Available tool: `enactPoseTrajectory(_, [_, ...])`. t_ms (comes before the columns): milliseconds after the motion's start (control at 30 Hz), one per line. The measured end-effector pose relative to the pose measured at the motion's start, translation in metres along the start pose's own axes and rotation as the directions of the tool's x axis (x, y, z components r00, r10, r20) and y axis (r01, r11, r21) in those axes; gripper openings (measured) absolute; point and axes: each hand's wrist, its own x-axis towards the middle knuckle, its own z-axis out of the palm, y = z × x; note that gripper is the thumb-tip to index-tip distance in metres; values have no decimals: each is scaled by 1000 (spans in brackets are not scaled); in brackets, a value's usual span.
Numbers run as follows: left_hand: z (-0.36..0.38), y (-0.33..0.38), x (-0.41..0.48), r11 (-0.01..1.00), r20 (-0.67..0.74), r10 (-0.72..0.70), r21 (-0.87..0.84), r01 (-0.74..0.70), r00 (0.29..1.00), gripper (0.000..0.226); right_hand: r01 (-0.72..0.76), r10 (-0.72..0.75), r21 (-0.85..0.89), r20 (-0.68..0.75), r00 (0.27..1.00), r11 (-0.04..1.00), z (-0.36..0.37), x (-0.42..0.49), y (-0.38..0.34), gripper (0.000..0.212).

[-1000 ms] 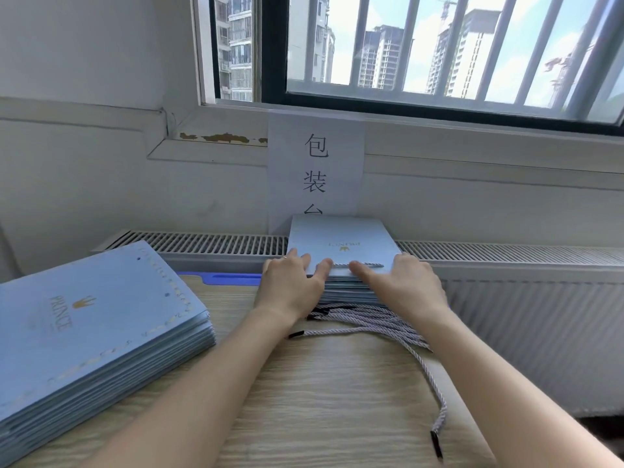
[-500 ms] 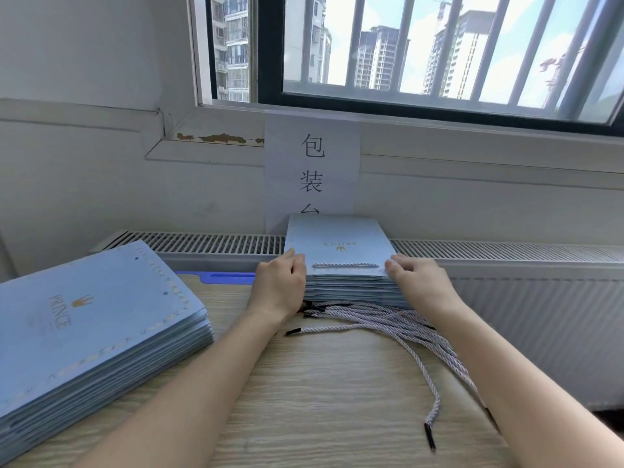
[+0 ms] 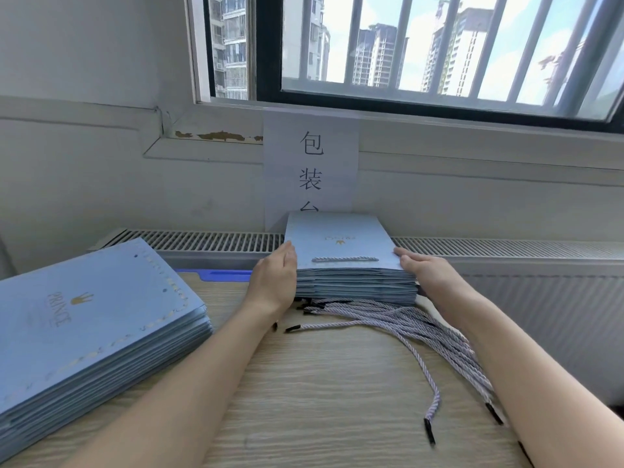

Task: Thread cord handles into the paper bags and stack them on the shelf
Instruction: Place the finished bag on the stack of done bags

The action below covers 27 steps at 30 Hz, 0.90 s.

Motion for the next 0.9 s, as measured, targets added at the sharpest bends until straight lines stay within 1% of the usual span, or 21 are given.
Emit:
enactPoseTrajectory(100, [1,0,1,991,40,-19,135,14,999,48,-13,13,-20,-8,1000,1000,1,3,4,36])
enactPoseTrajectory(167, [0,0,1,985,51,-38,173,28,998,48,-27,27,-10,-6,1000,1000,1,2,4,36])
enactPoseTrajectory(233, [-1,2,-2,992,29,5,127,-9,1000,48,-31,31,12,-9,999,999,3,2,1,38])
enactPoseTrajectory(300, [-1,3,-5,998,-18,29,48,-28,999,48,-26,26,10,-13,1000,1000,6,-1,-5,45])
enactPoseTrajectory(333, [-1,2,-5,1000,-35,6,22,-5,999,47,-31,31,-3,-18,999,1000,8,-3,-7,47])
enactPoseTrajectory(400, [0,3,-5,999,-59,-39,-9,39,997,45,-44,43,-37,-43,998,998,10,-4,-8,43])
enactPoseTrajectory(467, [0,3,-4,997,-98,-44,-62,38,994,44,-34,30,-56,-62,998,998,10,-6,-7,37])
enactPoseTrajectory(500, [0,3,-5,997,-125,-34,-78,25,992,44,-39,34,-68,-69,997,997,9,-6,-5,39])
enactPoseTrajectory(567, [-2,5,-8,997,-156,-18,-81,5,988,43,-45,37,-93,-83,996,995,8,-5,-3,43])
enactPoseTrajectory(633, [-3,9,-10,996,-146,-21,-90,8,989,44,-45,35,-107,-97,995,993,9,-5,-4,35])
enactPoseTrajectory(667, [-3,11,-11,996,-142,-22,-92,9,990,45,-36,24,-116,-105,994,993,10,-7,-8,35])
enactPoseTrajectory(767, [-2,16,-15,998,-134,-31,-65,23,991,52,10,-41,-246,-122,992,969,12,-15,-14,53])
enactPoseTrajectory(900, [-3,11,-11,999,-120,-18,-51,12,993,46,59,-99,-316,-114,988,947,15,-20,-10,45])
